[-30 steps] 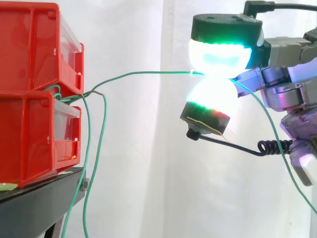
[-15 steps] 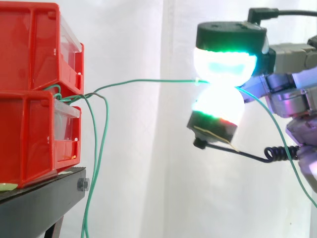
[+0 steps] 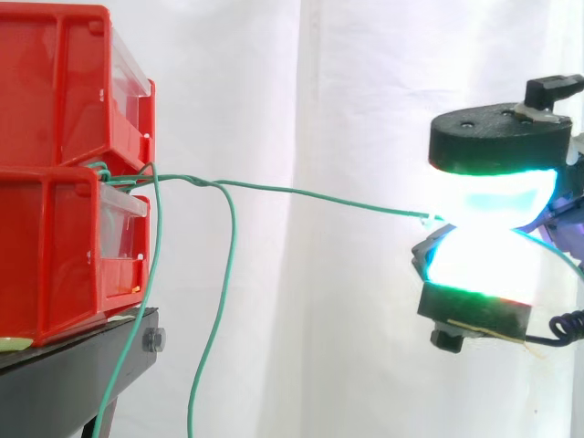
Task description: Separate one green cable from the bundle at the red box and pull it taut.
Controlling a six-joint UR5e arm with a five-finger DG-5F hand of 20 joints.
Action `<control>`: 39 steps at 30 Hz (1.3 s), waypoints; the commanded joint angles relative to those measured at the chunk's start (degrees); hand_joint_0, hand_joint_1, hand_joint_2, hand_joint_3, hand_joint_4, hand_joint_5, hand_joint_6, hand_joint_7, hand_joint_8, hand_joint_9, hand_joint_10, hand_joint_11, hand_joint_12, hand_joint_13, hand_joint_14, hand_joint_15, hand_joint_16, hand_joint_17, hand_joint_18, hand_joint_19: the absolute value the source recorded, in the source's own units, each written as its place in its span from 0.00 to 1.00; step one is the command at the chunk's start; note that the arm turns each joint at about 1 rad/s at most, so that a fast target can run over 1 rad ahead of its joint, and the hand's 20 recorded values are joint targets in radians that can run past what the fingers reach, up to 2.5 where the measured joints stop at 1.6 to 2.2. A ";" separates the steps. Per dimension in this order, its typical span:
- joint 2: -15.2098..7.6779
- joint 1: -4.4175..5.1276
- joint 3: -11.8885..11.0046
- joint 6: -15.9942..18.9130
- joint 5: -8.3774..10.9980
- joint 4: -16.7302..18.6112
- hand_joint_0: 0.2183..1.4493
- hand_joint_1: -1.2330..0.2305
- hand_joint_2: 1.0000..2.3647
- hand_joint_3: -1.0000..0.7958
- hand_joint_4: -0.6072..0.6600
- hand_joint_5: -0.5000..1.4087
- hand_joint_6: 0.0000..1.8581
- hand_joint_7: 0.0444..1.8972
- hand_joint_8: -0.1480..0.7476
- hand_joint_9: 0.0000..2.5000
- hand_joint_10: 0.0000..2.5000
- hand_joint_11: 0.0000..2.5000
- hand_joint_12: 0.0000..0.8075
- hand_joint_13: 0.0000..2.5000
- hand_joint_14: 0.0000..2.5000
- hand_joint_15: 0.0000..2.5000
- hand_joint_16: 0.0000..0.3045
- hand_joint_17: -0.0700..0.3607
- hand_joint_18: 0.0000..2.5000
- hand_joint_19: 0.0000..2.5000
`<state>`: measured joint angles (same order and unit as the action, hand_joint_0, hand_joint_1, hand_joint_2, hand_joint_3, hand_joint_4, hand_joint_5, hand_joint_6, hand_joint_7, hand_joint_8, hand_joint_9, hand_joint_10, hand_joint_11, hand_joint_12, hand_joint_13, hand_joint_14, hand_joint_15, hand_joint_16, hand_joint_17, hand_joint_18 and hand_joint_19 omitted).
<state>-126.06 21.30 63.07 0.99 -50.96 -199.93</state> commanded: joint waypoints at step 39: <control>11.36 -1.09 14.19 -0.02 -1.78 3.32 0.37 0.37 0.01 0.39 0.50 0.34 0.27 0.75 0.19 1.00 1.00 0.14 0.54 1.00 0.01 0.60 0.16 0.42 0.68 0.04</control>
<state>-114.90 20.14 76.93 0.98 -52.68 -197.00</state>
